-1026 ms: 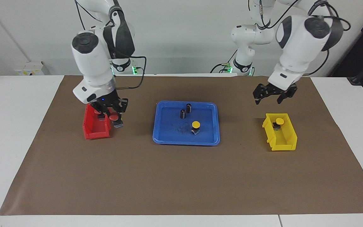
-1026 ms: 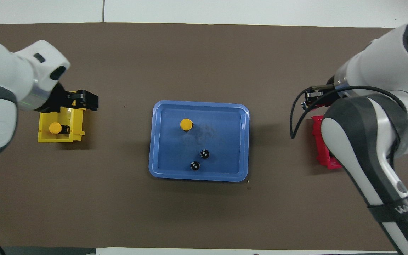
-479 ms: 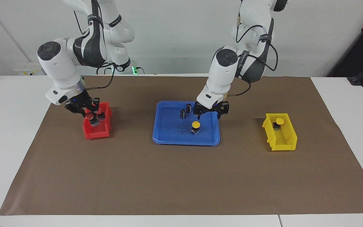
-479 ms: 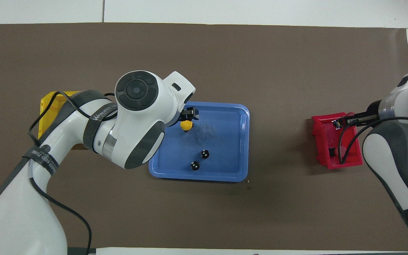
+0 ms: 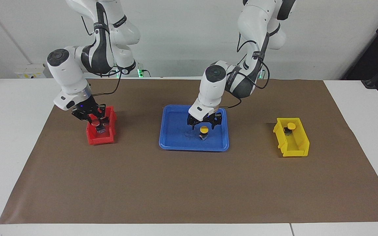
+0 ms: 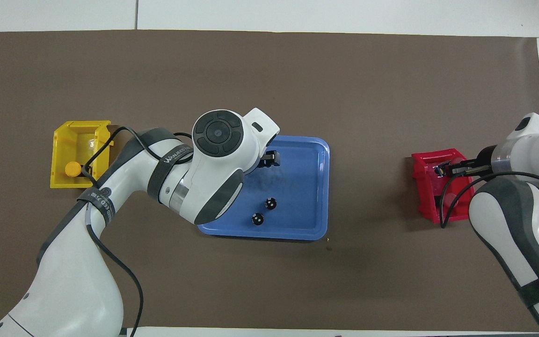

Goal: Sort red and yellow buttons by color

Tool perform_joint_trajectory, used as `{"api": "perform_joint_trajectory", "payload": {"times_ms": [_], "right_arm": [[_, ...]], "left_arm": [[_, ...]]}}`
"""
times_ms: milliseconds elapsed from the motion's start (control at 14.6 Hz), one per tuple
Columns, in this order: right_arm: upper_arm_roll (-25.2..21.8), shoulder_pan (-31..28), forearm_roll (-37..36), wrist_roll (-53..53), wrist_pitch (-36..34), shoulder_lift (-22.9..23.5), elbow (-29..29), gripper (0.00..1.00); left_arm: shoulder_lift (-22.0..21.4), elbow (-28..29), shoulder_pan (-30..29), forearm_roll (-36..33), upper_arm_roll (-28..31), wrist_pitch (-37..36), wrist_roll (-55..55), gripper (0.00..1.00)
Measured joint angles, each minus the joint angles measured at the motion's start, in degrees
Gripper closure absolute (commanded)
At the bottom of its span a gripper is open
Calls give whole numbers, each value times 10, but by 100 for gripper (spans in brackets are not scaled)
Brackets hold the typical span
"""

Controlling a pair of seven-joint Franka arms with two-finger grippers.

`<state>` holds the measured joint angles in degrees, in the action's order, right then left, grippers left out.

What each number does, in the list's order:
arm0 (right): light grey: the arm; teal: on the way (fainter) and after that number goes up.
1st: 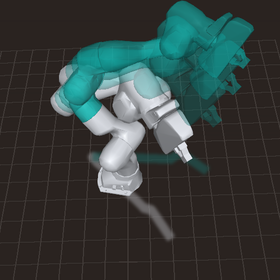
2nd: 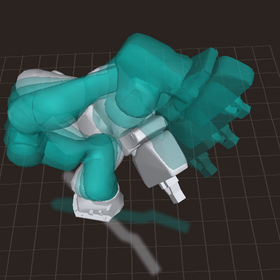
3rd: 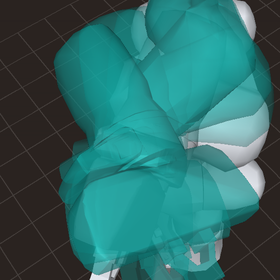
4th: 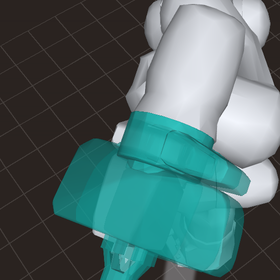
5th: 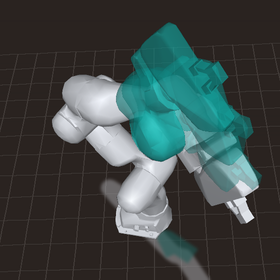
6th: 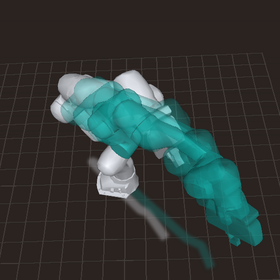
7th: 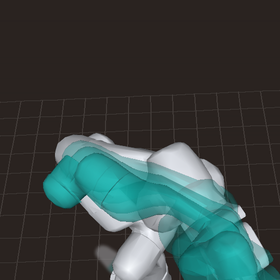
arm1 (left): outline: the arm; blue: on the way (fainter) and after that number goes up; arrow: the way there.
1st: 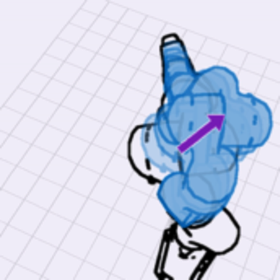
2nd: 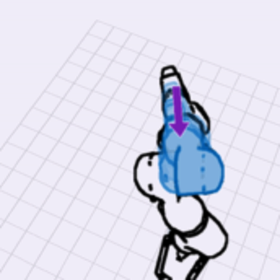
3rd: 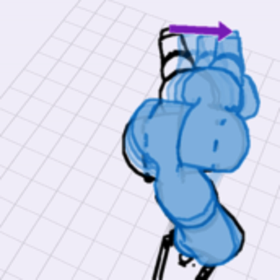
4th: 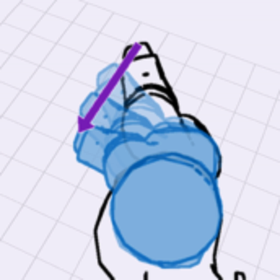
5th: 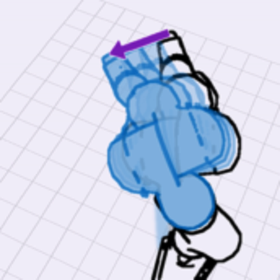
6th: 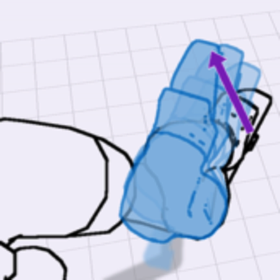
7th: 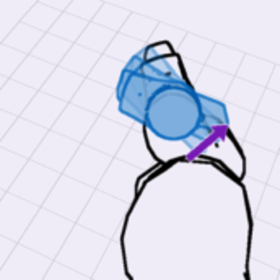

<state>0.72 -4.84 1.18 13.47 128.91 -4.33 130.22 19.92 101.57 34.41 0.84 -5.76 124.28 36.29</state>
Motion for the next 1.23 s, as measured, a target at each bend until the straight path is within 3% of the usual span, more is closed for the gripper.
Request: {"api": "perform_joint_trajectory", "payload": {"times_ms": [68,274,342,615,752,889,1026,1231], "right_arm": [[0,0,0,0,8,0,7,80],[0,0,0,0,29,0,28,80],[0,0,0,1,29,0,32,80],[0,0,0,3,77,7,58,77],[0,0,0,5,93,9,70,63],[0,0,0,5,95,8,71,40],[0,0,0,6,95,8,71,38],[0,0,0,16,63,9,52,33]], "left_arm": [[0,0,0,0,1,0,2,25],[2,3,0,0,1,1,41,86],[3,6,0,0,1,6,51,98],[2,21,0,0,0,29,77,98],[0,7,0,2,1,12,87,98],[-11,-37,-9,11,8,-58,89,98],[-42,-78,-48,12,13,-148,72,99],[-92,-87,-139,13,18,-242,-36,98]]}}
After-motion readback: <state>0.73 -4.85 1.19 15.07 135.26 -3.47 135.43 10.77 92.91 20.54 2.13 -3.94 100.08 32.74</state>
